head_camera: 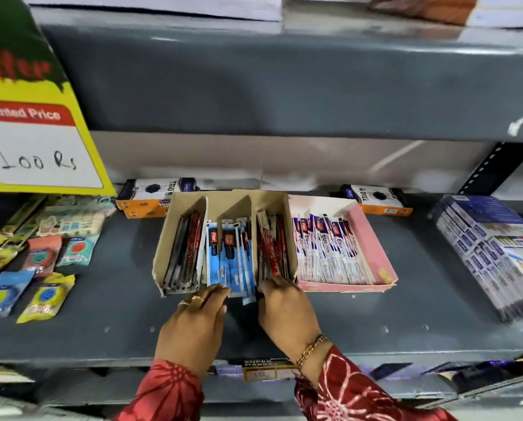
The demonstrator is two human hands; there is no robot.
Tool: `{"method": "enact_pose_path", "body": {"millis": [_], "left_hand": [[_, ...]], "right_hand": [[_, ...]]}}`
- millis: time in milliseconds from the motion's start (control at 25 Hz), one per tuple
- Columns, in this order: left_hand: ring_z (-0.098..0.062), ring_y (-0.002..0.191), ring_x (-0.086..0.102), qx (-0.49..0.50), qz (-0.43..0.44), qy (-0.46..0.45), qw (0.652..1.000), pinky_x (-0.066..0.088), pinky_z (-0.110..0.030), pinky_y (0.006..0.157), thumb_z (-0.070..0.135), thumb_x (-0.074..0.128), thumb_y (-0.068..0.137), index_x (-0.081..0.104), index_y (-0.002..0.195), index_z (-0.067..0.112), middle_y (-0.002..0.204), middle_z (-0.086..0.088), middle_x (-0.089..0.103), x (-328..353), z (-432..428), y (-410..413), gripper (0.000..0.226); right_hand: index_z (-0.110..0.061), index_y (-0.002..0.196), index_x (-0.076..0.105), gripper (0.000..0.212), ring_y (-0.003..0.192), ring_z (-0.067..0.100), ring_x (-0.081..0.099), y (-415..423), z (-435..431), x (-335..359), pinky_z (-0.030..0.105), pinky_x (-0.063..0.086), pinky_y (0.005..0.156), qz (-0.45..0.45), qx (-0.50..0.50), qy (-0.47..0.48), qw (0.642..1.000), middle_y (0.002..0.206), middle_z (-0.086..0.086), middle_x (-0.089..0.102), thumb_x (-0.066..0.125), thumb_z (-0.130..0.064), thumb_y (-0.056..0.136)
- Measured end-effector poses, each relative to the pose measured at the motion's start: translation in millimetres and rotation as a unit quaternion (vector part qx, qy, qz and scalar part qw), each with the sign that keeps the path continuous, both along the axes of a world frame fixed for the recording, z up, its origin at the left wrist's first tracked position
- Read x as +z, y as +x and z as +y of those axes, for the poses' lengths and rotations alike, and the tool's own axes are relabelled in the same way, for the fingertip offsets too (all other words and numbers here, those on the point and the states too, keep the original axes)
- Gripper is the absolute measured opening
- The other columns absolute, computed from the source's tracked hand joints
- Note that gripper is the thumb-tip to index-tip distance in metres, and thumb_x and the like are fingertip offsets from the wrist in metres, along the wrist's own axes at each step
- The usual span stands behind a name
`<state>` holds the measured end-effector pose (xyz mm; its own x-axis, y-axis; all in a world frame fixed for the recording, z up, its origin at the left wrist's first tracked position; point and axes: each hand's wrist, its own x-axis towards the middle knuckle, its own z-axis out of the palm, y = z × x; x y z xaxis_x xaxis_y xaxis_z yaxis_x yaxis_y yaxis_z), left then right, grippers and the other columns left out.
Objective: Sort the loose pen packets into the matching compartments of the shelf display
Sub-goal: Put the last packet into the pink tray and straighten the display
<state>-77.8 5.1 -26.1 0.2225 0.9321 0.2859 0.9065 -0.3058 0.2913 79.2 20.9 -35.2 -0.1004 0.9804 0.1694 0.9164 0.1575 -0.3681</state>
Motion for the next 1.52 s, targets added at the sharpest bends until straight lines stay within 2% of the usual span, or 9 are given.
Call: {"method": "enact_pose_path", "body": {"millis": [80,200,320,400,760,1120,1200,1360,1520], "left_hand": [[-0.026,0.051,0.064,-0.001,0.028,-0.016,0.999,0.047,-0.033,0.032,0.011,0.088,0.051,0.072,0.085,0.018,0.072,-0.003,0.071,0.4,-0.8,-3.9,0.038],[-0.024,0.046,0.06,-0.005,0.035,-0.034,0.999,0.043,-0.028,0.03,0.018,0.087,0.054,0.068,0.071,0.022,0.061,0.001,0.064,-8.4,3.8,-8.1,0.026],[-0.026,0.049,0.062,-0.018,0.049,-0.011,0.999,0.047,-0.031,0.035,0.015,0.088,0.052,0.069,0.072,0.019,0.067,-0.001,0.067,-20.7,14.7,-8.7,0.028],[-0.029,0.053,0.065,-0.019,0.061,0.013,0.998,0.051,-0.035,0.039,0.01,0.09,0.043,0.073,0.081,0.014,0.077,-0.005,0.071,-26.4,19.9,-8.4,0.042],[-0.031,0.065,0.067,-0.035,0.039,0.052,0.997,0.055,-0.04,0.054,-0.01,0.079,0.038,0.073,0.086,0.01,0.082,-0.007,0.071,-45.2,30.9,-11.7,0.052],[-0.033,0.054,0.064,0.0,-0.008,0.047,0.999,0.052,-0.037,0.04,-0.013,0.08,0.037,0.074,0.078,0.014,0.078,-0.007,0.072,-39.3,18.6,-27.4,0.049],[-0.034,0.051,0.062,0.034,-0.016,0.042,0.998,0.05,-0.037,0.038,-0.015,0.079,0.038,0.073,0.073,0.012,0.072,-0.009,0.07,-35.6,13.4,-36.7,0.045],[-0.036,0.056,0.063,0.064,0.018,0.044,0.997,0.051,-0.039,0.042,-0.018,0.077,0.036,0.073,0.076,0.009,0.071,-0.012,0.069,-37.6,20.8,-46.9,0.048],[-0.039,0.063,0.063,0.069,0.063,0.022,0.995,0.053,-0.044,0.052,-0.014,0.076,0.04,0.072,0.086,0.006,0.079,-0.017,0.068,-42.8,29.9,-45.6,0.051]], "right_hand": [[-0.009,0.072,0.066,0.011,0.059,0.027,0.067,-2.1,-3.2,0.1,0.024,0.053,0.044,0.018,0.03,0.014,0.999,0.074,0.008,0.072,0.065,-0.006,0.062],[-0.006,0.08,0.066,0.015,0.077,0.033,0.066,-6.1,-5.7,-1.4,0.038,0.058,0.062,0.035,0.082,-0.017,0.996,0.087,0.012,0.069,0.053,-0.008,0.074],[-0.002,0.097,0.065,0.023,0.098,0.034,0.059,-9.6,0.9,-2.7,0.043,0.053,0.082,0.021,0.109,-0.044,0.993,0.103,0.016,0.065,0.048,-0.004,0.081],[0.0,0.107,0.062,0.029,0.106,0.033,0.056,-12.0,4.3,-0.9,0.043,0.051,0.09,0.036,0.106,-0.045,0.993,0.112,0.017,0.063,0.047,-0.001,0.082],[-0.005,0.11,0.059,0.033,0.109,0.03,0.053,-22.8,10.5,-5.0,0.041,0.052,0.086,0.035,0.084,-0.058,0.994,0.112,0.015,0.063,0.044,0.001,0.081],[-0.006,0.113,0.059,0.033,0.107,0.03,0.057,-28.9,5.0,-3.0,0.039,0.051,0.09,0.054,0.072,-0.038,0.995,0.113,0.014,0.064,0.047,-0.003,0.082],[-0.005,0.109,0.062,0.033,0.101,0.032,0.06,-32.6,1.1,-2.6,0.039,0.054,0.084,0.05,0.076,-0.011,0.996,0.107,0.016,0.067,0.052,0.0,0.078],[-0.001,0.094,0.064,0.027,0.093,0.037,0.062,-45.9,7.2,-4.6,0.042,0.059,0.059,-0.045,0.08,-0.007,0.996,0.093,0.017,0.067,0.057,0.003,0.069],[0.001,0.108,0.056,0.03,0.112,0.037,0.047,-52.7,14.0,0.7,0.046,0.052,0.084,-0.094,0.09,-0.044,0.99,0.113,0.019,0.057,0.045,-0.001,0.08]]}}
